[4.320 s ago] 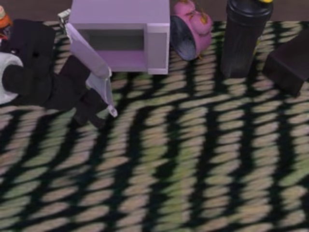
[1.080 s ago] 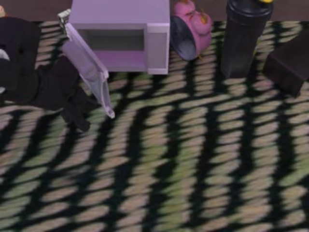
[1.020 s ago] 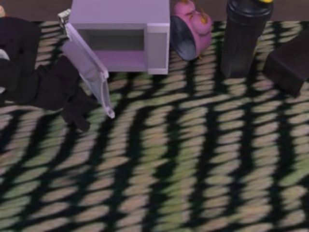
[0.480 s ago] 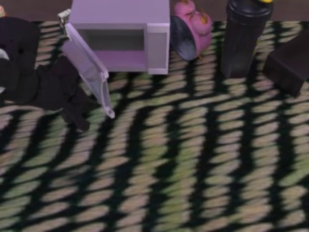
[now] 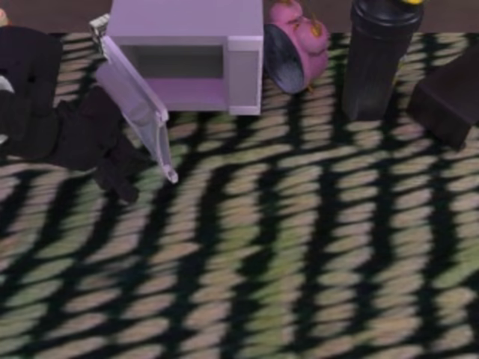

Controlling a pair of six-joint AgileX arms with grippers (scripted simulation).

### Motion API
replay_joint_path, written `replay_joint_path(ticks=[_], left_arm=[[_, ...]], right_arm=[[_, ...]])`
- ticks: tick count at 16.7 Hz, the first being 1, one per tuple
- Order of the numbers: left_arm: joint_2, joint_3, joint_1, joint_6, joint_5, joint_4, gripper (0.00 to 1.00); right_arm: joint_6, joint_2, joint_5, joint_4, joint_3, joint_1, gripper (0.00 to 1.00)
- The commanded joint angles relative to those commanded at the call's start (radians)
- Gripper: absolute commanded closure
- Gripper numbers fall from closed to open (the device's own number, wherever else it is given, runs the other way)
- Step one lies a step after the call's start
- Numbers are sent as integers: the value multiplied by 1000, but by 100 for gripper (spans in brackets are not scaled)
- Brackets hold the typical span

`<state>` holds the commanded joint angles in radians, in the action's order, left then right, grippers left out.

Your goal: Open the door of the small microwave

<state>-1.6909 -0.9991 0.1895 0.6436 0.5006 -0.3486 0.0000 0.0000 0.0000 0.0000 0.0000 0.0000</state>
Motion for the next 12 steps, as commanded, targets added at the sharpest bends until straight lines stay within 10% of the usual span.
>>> replay_joint_path(ticks=[5,12], left_arm=[[0,0,0,0,0,0,100],[0,0,0,0,0,0,47]], right_arm=[[0,0,0,0,0,0,0],[0,0,0,0,0,0,0]])
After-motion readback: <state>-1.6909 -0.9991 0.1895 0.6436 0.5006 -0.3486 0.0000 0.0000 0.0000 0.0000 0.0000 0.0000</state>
